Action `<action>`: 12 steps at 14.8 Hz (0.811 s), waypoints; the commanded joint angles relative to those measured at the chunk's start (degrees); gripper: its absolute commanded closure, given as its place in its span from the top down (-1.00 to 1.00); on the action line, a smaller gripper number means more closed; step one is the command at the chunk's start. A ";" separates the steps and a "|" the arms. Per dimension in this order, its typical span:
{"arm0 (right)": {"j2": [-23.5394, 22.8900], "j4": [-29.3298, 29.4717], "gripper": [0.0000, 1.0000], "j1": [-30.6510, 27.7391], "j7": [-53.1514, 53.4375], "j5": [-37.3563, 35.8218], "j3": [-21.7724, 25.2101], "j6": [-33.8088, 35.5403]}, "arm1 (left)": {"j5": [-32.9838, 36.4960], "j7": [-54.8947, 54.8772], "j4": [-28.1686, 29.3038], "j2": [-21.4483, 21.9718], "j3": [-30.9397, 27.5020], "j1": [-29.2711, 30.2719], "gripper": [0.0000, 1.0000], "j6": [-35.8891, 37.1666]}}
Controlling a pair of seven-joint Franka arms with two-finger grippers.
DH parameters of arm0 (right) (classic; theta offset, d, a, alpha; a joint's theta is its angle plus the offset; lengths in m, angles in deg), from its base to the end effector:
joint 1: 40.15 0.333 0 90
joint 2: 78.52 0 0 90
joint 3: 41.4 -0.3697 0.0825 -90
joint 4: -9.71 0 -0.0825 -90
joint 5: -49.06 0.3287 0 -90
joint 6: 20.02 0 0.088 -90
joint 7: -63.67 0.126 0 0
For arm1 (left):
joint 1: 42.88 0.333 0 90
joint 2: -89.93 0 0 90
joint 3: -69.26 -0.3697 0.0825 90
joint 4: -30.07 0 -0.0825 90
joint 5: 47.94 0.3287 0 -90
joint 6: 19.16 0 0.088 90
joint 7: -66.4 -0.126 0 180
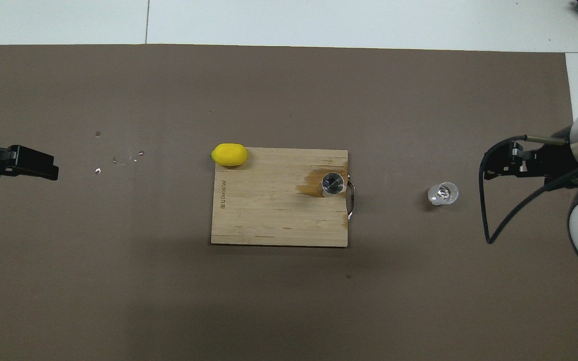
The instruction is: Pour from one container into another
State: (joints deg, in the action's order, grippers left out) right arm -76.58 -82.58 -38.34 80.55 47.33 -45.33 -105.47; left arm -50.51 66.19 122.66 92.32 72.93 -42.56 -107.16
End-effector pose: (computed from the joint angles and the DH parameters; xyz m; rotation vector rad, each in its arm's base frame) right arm 0.4740 0.0444 0.6527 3.0758 -0.3019 -0.1199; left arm 0.4779 -0.0346 0.6580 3.0983 -0.0972 -0.0614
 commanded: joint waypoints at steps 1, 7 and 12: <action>1.05 -1.13 1.00 -1.54 -3.96 0.59 -0.21 -0.14 | 0.90 -0.75 -0.05 0.43 0.20 0.38 1.00 -0.51; 0.96 -1.57 1.00 -3.39 -4.58 3.14 -0.21 -2.08 | 0.90 -0.31 0.13 0.52 0.28 -0.14 1.00 0.01; 1.05 -2.19 1.00 -3.31 -4.58 3.05 -0.29 -2.26 | 0.90 -0.31 0.13 0.52 0.29 -0.14 1.00 0.19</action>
State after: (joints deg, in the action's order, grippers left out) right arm -76.58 -83.16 -40.78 77.67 48.98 -45.31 -106.36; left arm -50.47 66.19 122.66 92.32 73.26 -42.57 -107.22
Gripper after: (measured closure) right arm 0.000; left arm 0.000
